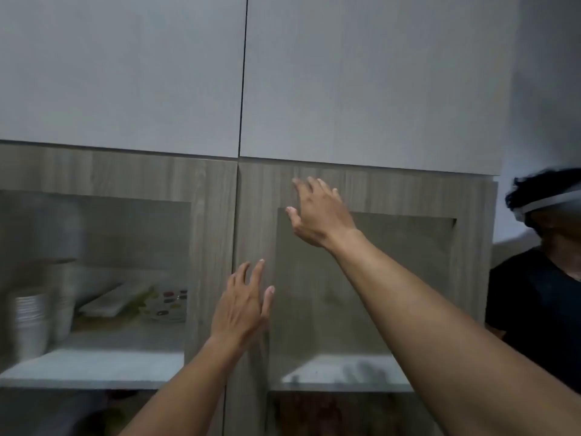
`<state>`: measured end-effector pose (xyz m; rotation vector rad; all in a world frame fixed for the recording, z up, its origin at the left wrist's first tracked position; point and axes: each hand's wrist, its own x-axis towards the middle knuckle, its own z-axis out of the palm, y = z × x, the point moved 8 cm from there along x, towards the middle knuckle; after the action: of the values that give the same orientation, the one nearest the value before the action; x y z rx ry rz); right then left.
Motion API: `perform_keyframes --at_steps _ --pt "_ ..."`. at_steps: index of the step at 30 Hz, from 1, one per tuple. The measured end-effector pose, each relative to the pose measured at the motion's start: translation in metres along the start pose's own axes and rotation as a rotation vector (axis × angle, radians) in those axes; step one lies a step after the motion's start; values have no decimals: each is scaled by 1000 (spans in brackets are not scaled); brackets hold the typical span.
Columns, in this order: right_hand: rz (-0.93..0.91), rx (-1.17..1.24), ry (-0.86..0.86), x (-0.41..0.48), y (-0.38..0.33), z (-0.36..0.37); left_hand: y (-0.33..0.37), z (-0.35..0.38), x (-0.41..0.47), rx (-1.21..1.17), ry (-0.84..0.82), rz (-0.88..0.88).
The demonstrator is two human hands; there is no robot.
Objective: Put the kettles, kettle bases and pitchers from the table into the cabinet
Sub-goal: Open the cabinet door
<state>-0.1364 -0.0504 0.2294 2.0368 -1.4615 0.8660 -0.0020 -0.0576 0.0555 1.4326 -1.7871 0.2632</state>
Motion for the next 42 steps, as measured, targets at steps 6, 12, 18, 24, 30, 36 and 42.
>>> perform_keyframes --at_steps 6,12,18,24,30,36,42 --pt "-90 -64 4 61 -6 14 -17 36 33 118 108 -11" --pt "-108 -96 31 79 -7 26 -26 50 39 162 178 -31" --pt "-85 -78 42 80 -10 12 -31 39 23 -4 320 -116" --pt "-60 -36 10 63 -16 -24 -37 16 -1 -421 258 -432" --pt "-30 37 -20 17 -24 -76 -13 -30 -50 -433 228 -397" --pt "42 154 -46 -57 -44 -138 37 -90 -126 -414 254 -213" --pt "59 182 50 -140 -49 -218 116 -130 -198 -458 272 -115"
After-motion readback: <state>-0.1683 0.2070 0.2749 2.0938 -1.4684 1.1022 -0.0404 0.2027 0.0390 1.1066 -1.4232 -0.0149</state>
